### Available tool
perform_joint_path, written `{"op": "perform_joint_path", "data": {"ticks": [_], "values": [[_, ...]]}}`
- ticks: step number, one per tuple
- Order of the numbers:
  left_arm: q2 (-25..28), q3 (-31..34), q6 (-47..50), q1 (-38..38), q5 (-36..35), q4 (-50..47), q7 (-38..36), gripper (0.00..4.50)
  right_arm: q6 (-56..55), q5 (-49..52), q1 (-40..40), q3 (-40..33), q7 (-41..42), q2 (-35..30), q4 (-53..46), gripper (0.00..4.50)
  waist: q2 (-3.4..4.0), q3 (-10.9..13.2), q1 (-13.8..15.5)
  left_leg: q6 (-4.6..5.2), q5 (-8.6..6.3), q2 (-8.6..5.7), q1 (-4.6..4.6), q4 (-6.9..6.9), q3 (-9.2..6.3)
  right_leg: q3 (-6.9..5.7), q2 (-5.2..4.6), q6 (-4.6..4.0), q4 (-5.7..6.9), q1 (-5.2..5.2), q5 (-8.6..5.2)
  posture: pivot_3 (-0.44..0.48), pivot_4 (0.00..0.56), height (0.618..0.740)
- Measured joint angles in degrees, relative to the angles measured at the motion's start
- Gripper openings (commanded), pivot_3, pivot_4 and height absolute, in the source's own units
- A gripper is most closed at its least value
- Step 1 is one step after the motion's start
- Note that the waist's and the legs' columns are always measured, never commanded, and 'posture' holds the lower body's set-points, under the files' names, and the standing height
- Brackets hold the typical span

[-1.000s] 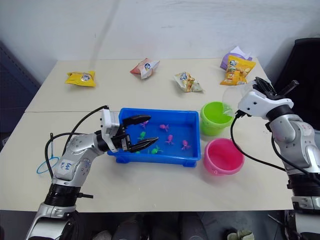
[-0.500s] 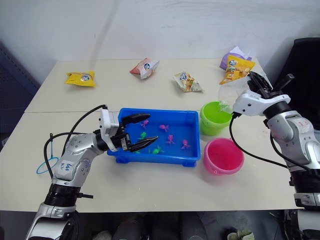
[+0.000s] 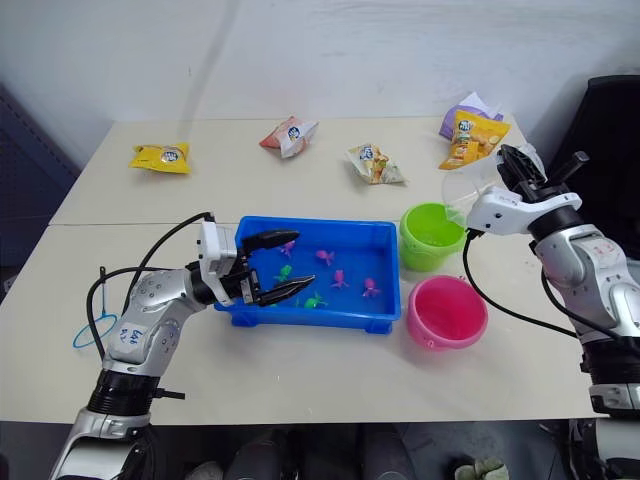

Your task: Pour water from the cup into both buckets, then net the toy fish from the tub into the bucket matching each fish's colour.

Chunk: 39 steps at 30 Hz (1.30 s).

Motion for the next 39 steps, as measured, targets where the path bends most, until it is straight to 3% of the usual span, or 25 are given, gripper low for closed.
{"op": "perform_joint_path", "data": {"ticks": [8,16,23,30,39], "values": [[0.1,0.0,0.2,0.0,-0.1,0.0,0.1,4.5,0.2,3.2,0.6,-0.6,-0.5,1.2,1.1,0.06,0.0,0.0,0.0,-0.01,0.0,0.01,0.02,0.0,0.01,0.02,0.02,0.0,0.01,0.0,0.0,0.0,0.15,0.74],[0.4,0.0,1.2,0.6,-1.5,-0.5,-1.4,4.5,19.1,35.3,3.0,-15.6,11.9,11.6,-6.0,0.06,0.0,0.0,0.2,0.04,-0.02,0.04,-0.04,0.03,-0.02,0.01,0.01,0.02,0.03,0.0,0.01,0.0,0.15,0.74],[4.2,0.8,5.7,3.0,-6.9,-7.1,-5.6,4.5,41.5,56.0,11.7,-30.6,14.0,17.6,-12.9,0.06,-0.01,0.0,0.2,0.08,-0.05,0.04,-0.06,0.02,-0.07,0.03,-0.01,0.02,0.03,0.01,0.01,0.0,0.15,0.74],[6.4,-0.5,9.0,6.7,-9.6,-12.0,-8.9,4.5,42.4,59.3,20.9,-31.0,14.6,25.0,-15.6,0.06,0.01,0.0,-0.4,0.03,-0.02,0.02,0.14,-0.11,-0.02,0.24,0.11,0.02,0.08,0.01,0.01,0.0,0.15,0.74],[6.5,-1.7,9.1,6.0,-8.8,-11.7,-8.7,4.5,31.9,58.4,20.5,-29.9,12.4,31.3,-7.4,0.06,-0.01,0.0,-0.2,0.05,-0.03,-0.03,0.16,-0.09,0.02,0.31,0.07,0.08,0.05,0.04,0.05,0.0,0.15,0.74]]}}
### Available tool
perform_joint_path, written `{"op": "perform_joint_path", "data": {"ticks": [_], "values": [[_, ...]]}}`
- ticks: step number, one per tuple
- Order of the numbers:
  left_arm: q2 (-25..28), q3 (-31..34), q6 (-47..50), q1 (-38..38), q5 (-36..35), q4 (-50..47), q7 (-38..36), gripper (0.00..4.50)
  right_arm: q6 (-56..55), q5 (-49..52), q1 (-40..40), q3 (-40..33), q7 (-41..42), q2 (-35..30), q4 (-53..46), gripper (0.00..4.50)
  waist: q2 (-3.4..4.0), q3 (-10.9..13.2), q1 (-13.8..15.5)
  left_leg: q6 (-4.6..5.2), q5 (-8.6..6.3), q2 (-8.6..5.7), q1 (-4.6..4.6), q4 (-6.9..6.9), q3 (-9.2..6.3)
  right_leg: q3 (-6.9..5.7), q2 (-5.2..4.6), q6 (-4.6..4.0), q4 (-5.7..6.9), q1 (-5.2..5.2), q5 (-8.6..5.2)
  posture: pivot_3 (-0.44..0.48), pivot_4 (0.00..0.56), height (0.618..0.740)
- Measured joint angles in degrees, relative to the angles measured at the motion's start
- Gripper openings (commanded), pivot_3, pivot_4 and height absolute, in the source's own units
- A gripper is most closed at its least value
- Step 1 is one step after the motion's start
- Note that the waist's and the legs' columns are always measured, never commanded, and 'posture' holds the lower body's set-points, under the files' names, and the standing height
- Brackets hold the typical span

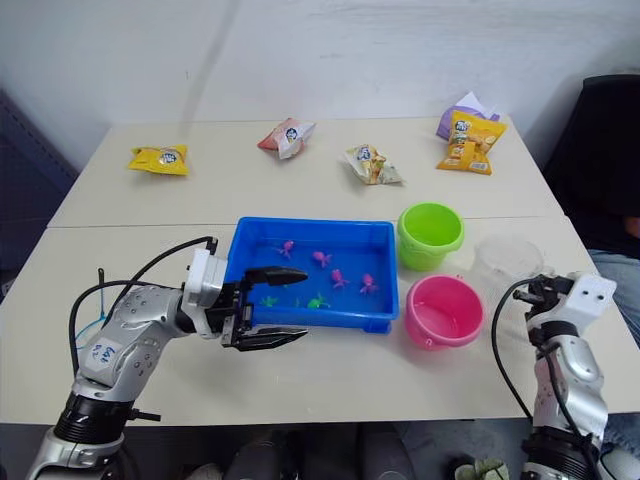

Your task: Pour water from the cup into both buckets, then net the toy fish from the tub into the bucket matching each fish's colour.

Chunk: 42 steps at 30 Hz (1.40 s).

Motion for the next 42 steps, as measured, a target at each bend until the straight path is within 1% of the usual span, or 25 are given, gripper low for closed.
{"op": "perform_joint_path", "data": {"ticks": [5,9,10,11,13,15,16,17,18,19,23,27,28,29,31,34,35,36,37,40,42], "values": [[-0.1,0.1,-0.2,-1.2,0.4,0.5,0.6,4.5,-3.4,-0.7,0.7,-0.1,-4.3,2.3,0.0,0.06,0.0,0.0,0.0,0.0,0.0,0.0,0.01,-0.04,0.0,0.01,0.0,0.0,-0.01,0.0,0.0,0.0,0.15,0.74],[-0.1,0.5,-0.1,-1.6,0.4,0.7,1.0,4.5,-4.3,0.2,2.5,-0.1,-5.2,3.4,-1.1,0.06,0.0,0.0,0.1,0.0,0.0,0.01,0.01,-0.03,-0.01,0.0,0.0,0.0,-0.01,0.0,0.0,0.0,0.15,0.74],[-0.1,0.6,-0.1,-1.8,0.4,0.7,1.0,4.5,-4.1,0.7,3.0,-0.1,-5.3,4.2,-2.0,0.39,-0.01,0.0,0.1,0.0,0.0,0.01,0.01,-0.02,-0.01,0.01,0.0,0.0,-0.01,0.0,0.0,0.0,0.15,0.74],[-0.1,0.6,-0.1,-1.9,0.4,0.7,0.9,4.5,-4.0,1.0,3.2,-0.1,-5.3,4.5,-2.3,0.61,0.0,0.0,0.0,0.0,0.0,0.01,0.02,-0.03,-0.01,0.01,0.0,0.0,-0.01,0.0,0.0,0.0,0.15,0.74],[0.1,0.6,-0.1,-2.3,0.4,0.9,0.8,4.5,-3.4,1.3,4.2,-0.1,-5.7,4.5,-2.6,1.39,0.0,0.0,0.0,0.0,-0.01,0.01,0.02,-0.04,0.0,0.02,0.0,0.0,0.0,0.0,0.0,0.0,0.15,0.74],[0.4,1.1,-0.1,-2.4,0.4,1.5,0.8,4.5,-2.4,1.5,5.9,-0.1,-6.0,4.5,-3.9,2.37,0.0,0.0,0.1,0.0,-0.01,0.01,0.02,-0.07,-0.01,0.01,-0.01,0.0,-0.01,0.0,0.0,0.0,0.15,0.74],[0.7,1.2,-0.1,-2.4,0.4,1.8,0.8,4.5,-1.9,2.0,7.1,-0.1,-6.0,4.5,-5.2,2.96,0.0,0.0,0.1,0.0,-0.01,0.01,0.02,-0.07,-0.01,0.01,-0.01,0.0,-0.02,0.0,0.0,0.0,0.15,0.74],[0.8,1.3,-0.1,-2.3,0.4,2.0,0.8,4.5,-0.9,2.5,8.5,-0.2,-6.1,4.5,-7.0,3.36,0.0,0.0,0.1,0.0,-0.01,0.02,0.01,-0.08,-0.01,0.01,-0.01,0.0,-0.03,0.0,0.0,0.0,0.15,0.74],[0.9,1.6,-0.1,-2.3,0.4,2.1,0.7,4.5,0.4,3.4,10.5,-0.3,-6.1,4.5,-9.6,3.98,0.0,0.0,0.2,0.0,-0.02,0.02,0.0,-0.08,-0.02,0.01,-0.01,0.0,-0.03,0.0,0.0,0.0,0.15,0.74],[1.0,1.8,-0.1,-2.1,0.4,2.1,0.7,4.5,1.7,4.3,12.2,-0.5,-6.1,4.5,-11.6,4.44,-0.01,0.0,0.2,0.01,-0.02,0.02,0.0,-0.07,-0.02,0.01,-0.02,0.0,-0.04,0.0,0.0,0.0,0.15,0.74],[2.8,2.4,0.6,-0.8,0.4,2.1,0.7,4.5,6.8,8.3,20.1,-2.6,-6.1,4.4,-19.0,4.48,0.0,0.0,0.2,0.05,-0.06,0.01,-0.02,-0.1,-0.02,0.01,-0.05,0.0,-0.05,0.0,0.0,0.0,0.15,0.74],[6.0,5.1,1.1,2.9,0.1,1.5,0.6,4.5,10.6,14.3,30.9,-4.9,-1.2,3.7,-27.6,4.48,0.01,0.0,0.1,0.07,-0.23,0.06,0.09,-0.22,0.0,0.05,-0.01,-0.07,-0.07,0.0,-0.04,0.0,0.15,0.74],[7.5,7.2,1.8,4.7,-0.2,1.5,0.8,4.5,11.1,15.7,34.5,-6.8,1.4,1.7,-29.6,4.48,-0.01,0.0,0.0,0.14,-0.31,0.09,0.12,-0.22,0.01,0.04,0.0,-0.08,-0.08,0.02,-0.05,0.0,0.15,0.74],[8.4,8.7,2.3,5.7,-0.3,1.6,1.0,4.5,11.1,16.3,36.2,-8.1,3.4,-0.2,-31.2,4.48,-0.03,0.0,-0.2,0.27,-0.38,0.09,0.17,-0.22,0.07,0.08,-0.01,-0.07,-0.08,0.05,-0.04,0.0,0.15,0.74],[9.4,12.8,1.9,7.9,-0.5,2.2,2.2,4.5,8.1,17.8,37.9,-9.9,10.9,-3.9,-35.1,4.48,-0.21,0.1,-0.8,0.34,-0.49,0.11,0.42,-0.2,0.11,0.11,-0.01,-0.05,-0.1,0.31,-0.04,0.0,0.15,0.74],[9.7,18.5,-1.5,10.5,0.3,5.7,3.9,4.5,3.3,20.9,38.3,-12.0,20.0,-6.1,-38.5,4.48,-0.34,0.1,-0.9,0.29,-0.52,0.17,0.52,-0.28,0.06,0.06,0.06,-0.11,-0.13,0.36,-0.07,0.0,0.15,0.74],[9.4,20.6,-4.8,11.5,1.7,7.7,4.7,4.5,-0.4,20.2,39.2,-12.0,25.1,-7.6,-38.2,4.48,-0.38,0.1,-0.8,0.28,-0.54,0.17,0.51,-0.29,0.04,0.03,0.07,-0.14,-0.15,0.34,-0.08,0.0,0.15,0.74],[9.1,23.4,-8.3,12.6,3.2,10.0,6.2,4.5,-6.3,17.9,40.1,-11.9,31.6,-9.2,-37.7,4.48,-0.39,0.1,-0.7,0.29,-0.56,0.17,0.49,-0.34,0.05,0.01,0.09,-0.14,-0.26,0.33,-0.08,0.0,0.15,0.74],[8.8,25.8,-10.5,13.1,4.2,11.7,7.7,4.5,-10.4,16.2,40.3,-11.9,36.1,-10.3,-37.5,4.48,-0.51,0.1,-0.4,0.31,-0.57,0.18,0.49,-0.38,0.04,-0.03,0.09,-0.13,-0.33,0.36,-0.08,0.0,0.15,0.74],[7.5,32.0,-14.5,17.8,5.5,12.7,11.9,4.5,-14.1,16.0,35.7,-9.6,40.9,-12.2,-37.2,4.48,-0.91,0.1,-0.8,0.37,-0.74,0.26,0.48,-0.3,0.19,-0.02,-0.03,-0.11,-0.43,0.38,-0.04,0.0,0.15,0.74],[7.0,35.6,-15.2,22.8,6.7,13.9,15.1,4.5,-13.9,17.1,33.4,-5.4,43.0,-13.3,-38.7,4.48,-1.0,0.1,-1.0,0.44,-0.86,0.29,0.47,-0.27,0.2,-0.05,-0.1,-0.12,-0.5,0.39,-0.05,0.0,0.15,0.74]]}}
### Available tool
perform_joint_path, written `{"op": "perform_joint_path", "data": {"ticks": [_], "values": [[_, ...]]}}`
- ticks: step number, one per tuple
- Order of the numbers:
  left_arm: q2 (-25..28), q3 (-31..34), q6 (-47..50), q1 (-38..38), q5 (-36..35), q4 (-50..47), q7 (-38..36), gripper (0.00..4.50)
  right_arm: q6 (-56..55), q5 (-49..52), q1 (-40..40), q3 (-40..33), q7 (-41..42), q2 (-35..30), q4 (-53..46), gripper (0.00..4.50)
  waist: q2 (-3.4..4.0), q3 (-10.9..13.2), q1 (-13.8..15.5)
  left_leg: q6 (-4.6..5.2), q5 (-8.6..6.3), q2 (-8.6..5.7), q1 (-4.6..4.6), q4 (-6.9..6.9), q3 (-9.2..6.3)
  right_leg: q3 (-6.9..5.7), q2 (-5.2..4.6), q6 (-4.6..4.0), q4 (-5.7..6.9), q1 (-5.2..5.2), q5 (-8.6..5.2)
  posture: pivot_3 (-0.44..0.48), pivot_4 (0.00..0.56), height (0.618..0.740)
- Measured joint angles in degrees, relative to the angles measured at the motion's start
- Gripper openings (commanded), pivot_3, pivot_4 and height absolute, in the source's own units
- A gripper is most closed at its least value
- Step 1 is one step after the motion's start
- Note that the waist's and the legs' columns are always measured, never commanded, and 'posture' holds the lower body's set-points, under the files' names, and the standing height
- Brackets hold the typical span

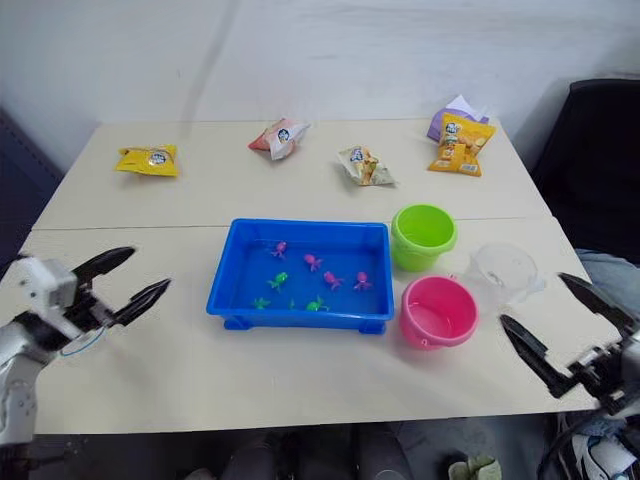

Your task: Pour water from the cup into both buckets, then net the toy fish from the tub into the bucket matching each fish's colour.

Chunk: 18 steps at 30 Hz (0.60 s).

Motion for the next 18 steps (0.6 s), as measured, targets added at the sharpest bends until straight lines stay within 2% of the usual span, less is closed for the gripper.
{"op": "perform_joint_path", "data": {"ticks": [4,7,9,14,18], "values": [[-0.3,7.1,-1.2,8.6,3.1,4.5,5.8,4.5,1.1,-0.4,-6.2,11.2,2.3,-0.5,-1.5,4.48,-0.25,0.1,0.0,-0.07,-0.05,0.09,-0.02,0.0,-0.1,-0.15,0.0,-0.15,0.0,-0.05,-0.08,0.0,0.15,0.74],[-2.3,13.2,-3.4,12.6,4.6,5.5,11.7,4.5,1.7,-1.7,-10.9,15.9,0.7,0.0,-0.7,4.48,-0.32,0.0,0.3,-0.06,-0.09,0.09,-0.06,0.03,-0.15,-0.21,-0.08,-0.22,-0.01,-0.06,-0.12,0.0,0.15,0.74],[-4.5,16.8,-3.8,15.3,4.4,5.1,14.8,4.5,1.3,-3.0,-11.1,18.8,1.7,0.1,-0.3,4.48,-0.33,0.0,1.1,-0.05,-0.17,0.09,-0.06,0.0,-0.16,-0.25,-0.12,-0.32,-0.06,-0.06,-0.17,0.0,0.15,0.74],[-11.3,20.7,-0.7,23.1,3.9,4.2,20.9,4.5,-2.1,-5.8,-13.1,22.1,3.3,2.3,4.1,4.48,-0.47,-0.1,1.4,0.03,-0.3,0.09,-0.1,0.01,-0.17,-0.28,-0.13,-0.38,-0.16,-0.06,-0.21,0.0,0.15,0.74],[-11.3,20.7,7.4,20.8,2.1,-1.1,27.0,4.5,-2.2,-4.6,-13.3,24.3,7.7,0.8,5.4,4.48,-0.52,-0.1,2.3,-0.04,-0.28,0.09,-0.09,0.05,-0.28,-0.48,-0.28,-0.58,-0.1,0.05,-0.31,0.0,0.15,0.74]]}}
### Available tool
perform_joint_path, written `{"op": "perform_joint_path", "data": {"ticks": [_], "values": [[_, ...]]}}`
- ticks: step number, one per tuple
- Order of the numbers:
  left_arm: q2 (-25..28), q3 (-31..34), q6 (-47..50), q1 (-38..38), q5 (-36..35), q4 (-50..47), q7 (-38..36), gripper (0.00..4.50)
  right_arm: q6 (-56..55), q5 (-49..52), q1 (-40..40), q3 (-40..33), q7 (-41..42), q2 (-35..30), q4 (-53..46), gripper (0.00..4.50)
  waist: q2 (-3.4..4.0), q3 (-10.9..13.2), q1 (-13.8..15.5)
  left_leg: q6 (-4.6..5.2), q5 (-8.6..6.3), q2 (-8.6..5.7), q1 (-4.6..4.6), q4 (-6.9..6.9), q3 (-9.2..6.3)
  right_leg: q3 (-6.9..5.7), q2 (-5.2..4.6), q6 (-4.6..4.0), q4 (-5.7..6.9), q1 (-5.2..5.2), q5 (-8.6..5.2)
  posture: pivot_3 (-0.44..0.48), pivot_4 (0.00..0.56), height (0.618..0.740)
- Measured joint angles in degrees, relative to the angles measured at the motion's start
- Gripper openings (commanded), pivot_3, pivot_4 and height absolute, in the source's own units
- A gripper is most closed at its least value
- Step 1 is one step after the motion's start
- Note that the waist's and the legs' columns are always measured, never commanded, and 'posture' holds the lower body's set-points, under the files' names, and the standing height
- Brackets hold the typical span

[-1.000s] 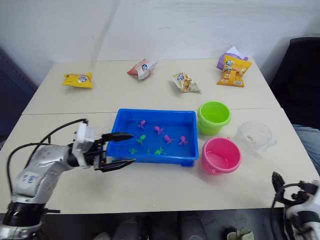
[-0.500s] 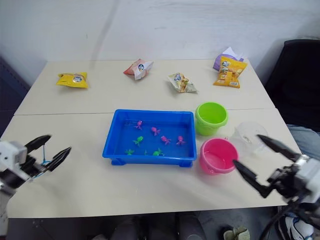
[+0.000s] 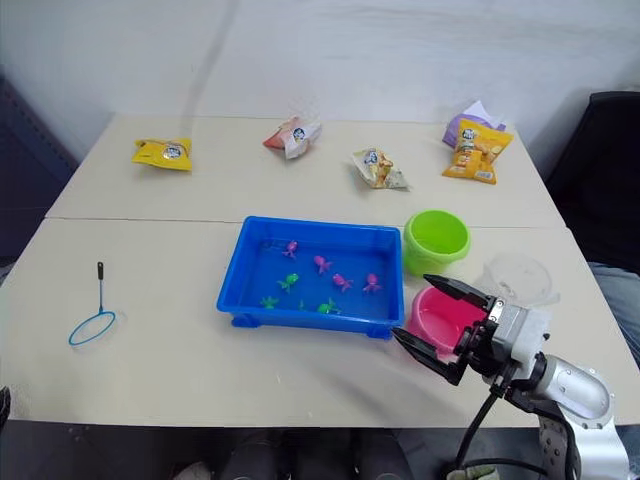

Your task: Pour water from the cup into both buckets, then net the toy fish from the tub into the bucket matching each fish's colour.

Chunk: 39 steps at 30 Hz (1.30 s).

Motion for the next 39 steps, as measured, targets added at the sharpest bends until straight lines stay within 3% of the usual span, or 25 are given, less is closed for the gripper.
{"op": "perform_joint_path", "data": {"ticks": [7,12,19,26,29,37,39], "values": [[8.3,-7.6,21.9,-15.1,-1.3,-8.6,9.6,4.5,1.5,2.1,-3.4,1.5,3.5,-2.0,-0.1,4.48,0.0,0.0,0.2,0.0,0.13,-0.01,-0.02,-0.01,0.07,-0.1,-0.07,0.18,0.06,-0.01,0.13,0.0,0.15,0.74],[12.4,-14.2,35.5,-31.0,0.6,-1.3,16.3,4.5,2.8,1.5,-4.3,1.7,2.4,-2.6,-0.4,4.48,0.07,0.0,-0.5,-0.1,0.19,-0.01,-0.08,-0.02,0.03,-0.32,-0.07,0.2,0.14,-0.06,0.13,0.0,0.15,0.74],[13.1,-24.1,40.1,-42.8,5.1,14.6,17.5,4.5,4.4,0.7,-3.8,1.4,-1.4,-2.9,-1.9,4.48,0.03,0.0,-1.1,-0.45,0.4,-0.01,-0.06,0.06,0.13,-0.42,-0.06,0.25,0.29,-0.11,0.16,0.0,0.15,0.74],[12.1,-24.2,40.2,-44.3,6.5,19.3,18.7,4.5,6.5,0.7,-1.7,0.5,-5.4,-3.7,-5.9,4.48,-0.05,0.0,-0.9,-0.49,0.42,0.01,-0.05,0.11,0.08,-0.54,-0.09,0.25,0.39,-0.1,0.16,0.0,0.15,0.74],[12.1,-23.7,41.4,-44.2,6.3,19.5,17.5,3.69,7.3,0.7,-1.4,-0.3,-6.3,-4.0,-7.1,4.5,-0.05,0.0,-0.9,-0.51,0.44,0.0,-0.01,0.11,0.09,-0.52,-0.09,0.24,0.45,-0.1,0.15,0.0,0.15,0.74],[12.5,-21.5,42.7,-41.8,6.1,19.2,14.9,0.04,8.3,0.6,-4.0,0.1,-7.4,-4.0,-7.4,4.5,0.04,-0.1,-1.4,-0.54,0.45,0.02,0.16,0.05,0.21,-0.49,-0.09,0.2,0.57,-0.1,0.13,0.0,0.15,0.74],[12.2,-20.1,42.5,-41.5,6.0,19.3,14.9,0.01,8.8,0.6,-4.6,0.3,-7.6,-4.0,-7.3,4.5,0.05,-0.1,-1.4,-0.52,0.44,0.02,0.16,0.06,0.21,-0.49,-0.09,0.2,0.58,-0.1,0.13,0.0,0.15,0.74]]}}
